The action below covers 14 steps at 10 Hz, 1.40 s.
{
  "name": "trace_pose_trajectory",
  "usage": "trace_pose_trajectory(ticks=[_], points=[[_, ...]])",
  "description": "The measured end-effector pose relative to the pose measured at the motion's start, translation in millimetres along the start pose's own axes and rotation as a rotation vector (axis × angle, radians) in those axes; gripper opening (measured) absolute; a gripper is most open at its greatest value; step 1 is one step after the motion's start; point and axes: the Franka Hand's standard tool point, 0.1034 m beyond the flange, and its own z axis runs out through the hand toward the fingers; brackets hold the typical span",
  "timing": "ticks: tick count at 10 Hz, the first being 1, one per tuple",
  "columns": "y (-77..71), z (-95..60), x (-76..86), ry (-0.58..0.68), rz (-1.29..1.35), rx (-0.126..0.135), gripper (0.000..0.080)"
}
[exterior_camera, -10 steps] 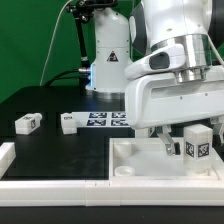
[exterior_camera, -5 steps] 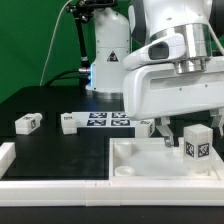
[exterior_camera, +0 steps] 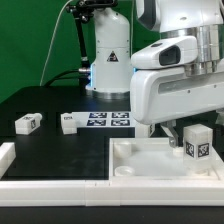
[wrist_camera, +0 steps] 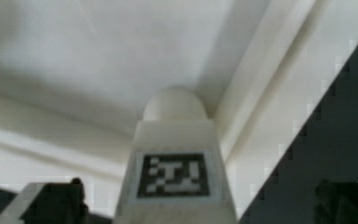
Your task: Assemble one leg
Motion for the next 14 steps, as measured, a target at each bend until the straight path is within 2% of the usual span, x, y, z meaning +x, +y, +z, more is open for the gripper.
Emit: trace_pose_trajectory(ticks=[2,6,8,9,10,12,14], points=[[7.6,-2.4,4.4,0.023,0.008,-0.010,0.0649],[9.4,-3.7,5.0,0.027,0.009,-0.013,0.0649],[9.4,-3.5,4.8,0.026,0.009,-0.012,0.0404],[9.2,-3.5,4.8,0.026,0.011,-0.012,0.0404],[8.7,-3.3,4.8,0.026,0.034,-0.010,0.0290],[8.0,-3.1,4.9,0.027,0.075,-0.008,0.0290],[6.2,-2.7,4.8,0.027,0.223,0.001,0.0290]])
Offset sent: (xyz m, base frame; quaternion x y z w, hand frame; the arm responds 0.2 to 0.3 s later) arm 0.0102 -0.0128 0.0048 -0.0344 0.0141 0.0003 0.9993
